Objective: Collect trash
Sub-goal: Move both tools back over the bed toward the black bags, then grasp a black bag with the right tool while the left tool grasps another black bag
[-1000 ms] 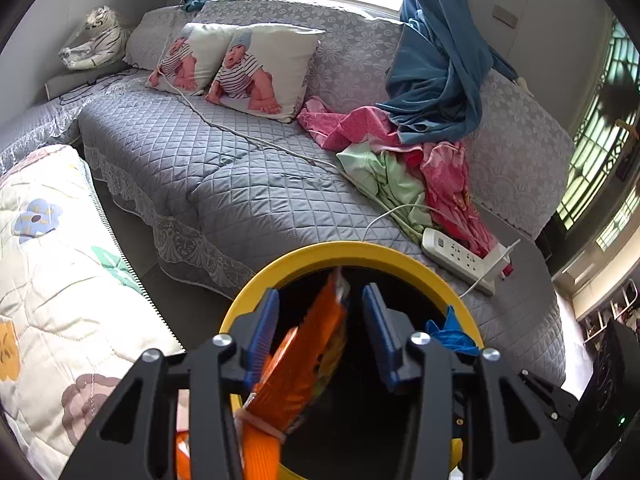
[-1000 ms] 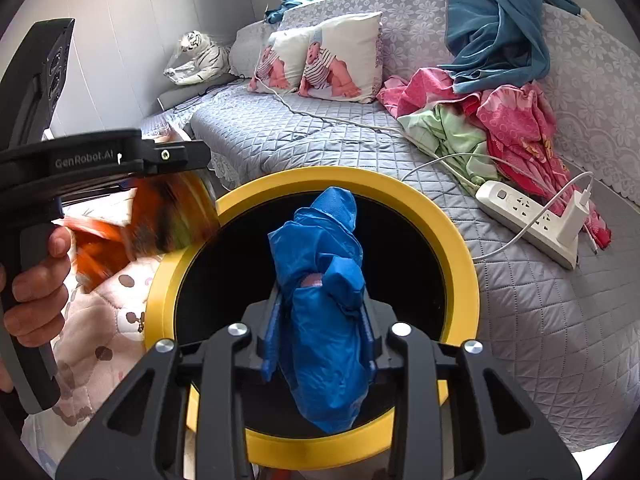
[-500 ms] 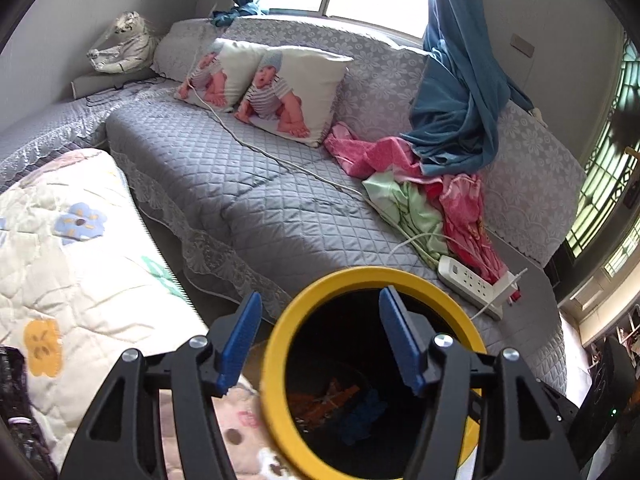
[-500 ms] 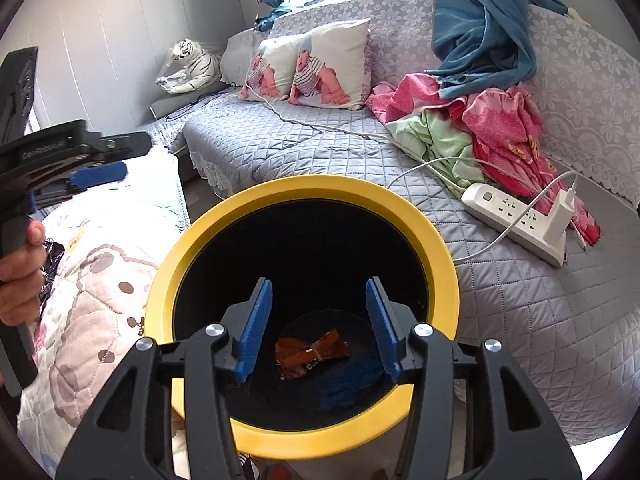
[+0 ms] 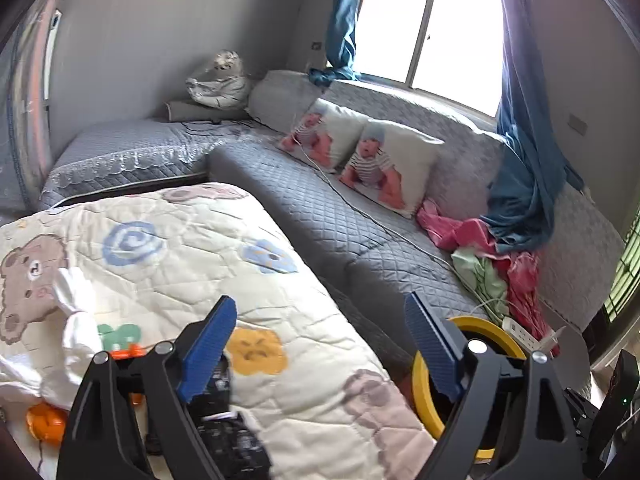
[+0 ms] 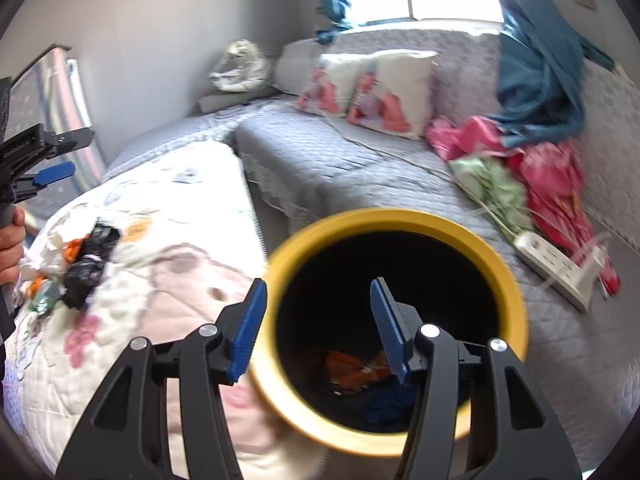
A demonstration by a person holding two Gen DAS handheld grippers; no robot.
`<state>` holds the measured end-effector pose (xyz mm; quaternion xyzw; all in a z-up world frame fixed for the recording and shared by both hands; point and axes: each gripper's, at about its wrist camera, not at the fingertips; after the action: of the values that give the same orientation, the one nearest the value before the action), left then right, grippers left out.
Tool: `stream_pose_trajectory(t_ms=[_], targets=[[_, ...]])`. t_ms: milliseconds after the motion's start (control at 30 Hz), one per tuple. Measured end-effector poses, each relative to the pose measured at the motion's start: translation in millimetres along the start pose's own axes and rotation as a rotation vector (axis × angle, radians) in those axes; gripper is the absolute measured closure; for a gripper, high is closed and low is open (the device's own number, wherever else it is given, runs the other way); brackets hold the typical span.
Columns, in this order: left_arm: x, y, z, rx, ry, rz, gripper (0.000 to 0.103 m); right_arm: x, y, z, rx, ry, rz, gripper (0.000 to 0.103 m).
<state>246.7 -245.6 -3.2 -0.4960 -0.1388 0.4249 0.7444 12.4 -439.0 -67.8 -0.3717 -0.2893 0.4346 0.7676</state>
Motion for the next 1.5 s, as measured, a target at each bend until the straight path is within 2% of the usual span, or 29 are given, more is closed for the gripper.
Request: stream_pose_trajectory(t_ms=[133, 300, 400, 600, 767, 967, 1100, 1367, 1500], targets=[[53, -6, 44, -0.074, -0.089, 0.020, 0.009, 43, -8, 0, -0.025, -0.071, 0.050, 0.042], [124, -4, 101, -0.118, -0.213, 0.043, 0.008, 99, -14, -5, -0.045, -0.162, 0.101, 0.028], [170, 4, 132, -0.128, -0.283, 0.089, 0.008, 131, -14, -10, -0.051, -0.210, 0.129, 0.025], [234, 38, 195, -0.159, -0.398, 0.146, 0.008, 188, -10, -22, -0.039, -0.295, 0.193, 0.024], [271, 82, 227, -0.153, -0.466, 0.201, 0.008, 223, 0, -32, -0.043, -0.318, 0.280, 0.023], [295, 125, 239, -0.108, -0.479, 0.216, 0.008, 249, 10, -48, -0.014, -0.323, 0.345, 0.023], [303, 141, 235, -0.079, -0.483, 0.221, 0.008, 259, 13, -56, 0.005, -0.328, 0.352, 0.023], [318, 155, 222, -0.056, -0.463, 0.243, 0.008, 273, 15, -70, 0.029, -0.319, 0.372, 0.023], [328, 158, 217, -0.036, -0.443, 0.286, 0.009, 278, 15, -77, 0.043, -0.311, 0.382, 0.023]])
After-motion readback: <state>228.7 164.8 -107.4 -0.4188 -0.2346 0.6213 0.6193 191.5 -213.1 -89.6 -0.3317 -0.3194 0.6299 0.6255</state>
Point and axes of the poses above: each gripper's, at about its wrist camera, not at the fingertips, and z roughly against the way its jaws point, x to its left, y to its underside, and after that the axes turned 4 degrees about -x, right-handed
